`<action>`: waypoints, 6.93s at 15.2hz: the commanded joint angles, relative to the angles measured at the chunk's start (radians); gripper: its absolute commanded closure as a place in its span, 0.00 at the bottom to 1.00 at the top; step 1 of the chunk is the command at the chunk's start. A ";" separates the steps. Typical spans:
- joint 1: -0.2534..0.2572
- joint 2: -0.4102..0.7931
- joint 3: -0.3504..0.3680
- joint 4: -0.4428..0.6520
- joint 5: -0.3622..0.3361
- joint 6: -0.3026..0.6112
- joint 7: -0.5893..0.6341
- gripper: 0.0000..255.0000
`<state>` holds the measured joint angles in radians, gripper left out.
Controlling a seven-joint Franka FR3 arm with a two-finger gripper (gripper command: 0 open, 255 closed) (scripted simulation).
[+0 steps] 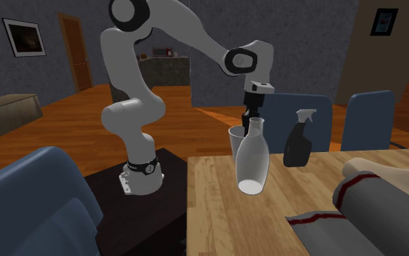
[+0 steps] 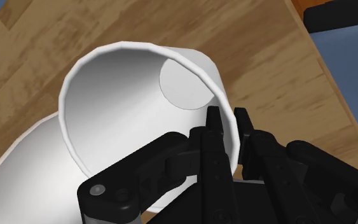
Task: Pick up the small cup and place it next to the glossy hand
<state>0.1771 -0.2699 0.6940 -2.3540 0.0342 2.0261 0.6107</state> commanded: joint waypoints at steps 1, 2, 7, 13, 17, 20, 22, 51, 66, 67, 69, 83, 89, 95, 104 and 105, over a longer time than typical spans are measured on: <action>0.002 -0.012 -0.006 0.017 0.006 -0.027 -0.008 1.00; 0.003 -0.019 -0.009 0.026 0.009 -0.041 -0.012 1.00; 0.006 -0.048 -0.025 0.071 0.020 -0.111 -0.031 1.00; 0.008 -0.072 -0.042 0.133 0.027 -0.193 -0.049 1.00; 0.007 -0.083 -0.052 0.178 0.028 -0.247 -0.058 1.00; 0.006 -0.089 -0.059 0.213 0.028 -0.288 -0.064 1.00; 0.005 -0.091 -0.063 0.238 0.028 -0.314 -0.067 1.00; 0.054 0.794 -0.109 1.305 -0.470 -0.625 -0.113 1.00; 0.007 0.800 -0.115 1.118 -0.469 -0.441 -0.085 1.00; 0.004 0.799 -0.115 1.102 -0.469 -0.427 -0.082 1.00; -0.002 0.798 -0.115 1.073 -0.470 -0.400 -0.076 1.00; -0.025 0.821 -0.126 0.917 -0.491 -0.232 -0.033 1.00; -0.027 0.843 -0.134 0.873 -0.507 -0.173 -0.015 1.00; -0.028 0.843 -0.133 0.873 -0.508 -0.173 -0.015 1.00; -0.017 0.832 -0.126 0.923 -0.496 -0.231 -0.025 0.00; -0.010 0.828 -0.123 0.951 -0.492 -0.262 -0.029 0.00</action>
<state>0.1649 0.5716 0.5660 -1.4129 -0.4648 1.7882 0.5836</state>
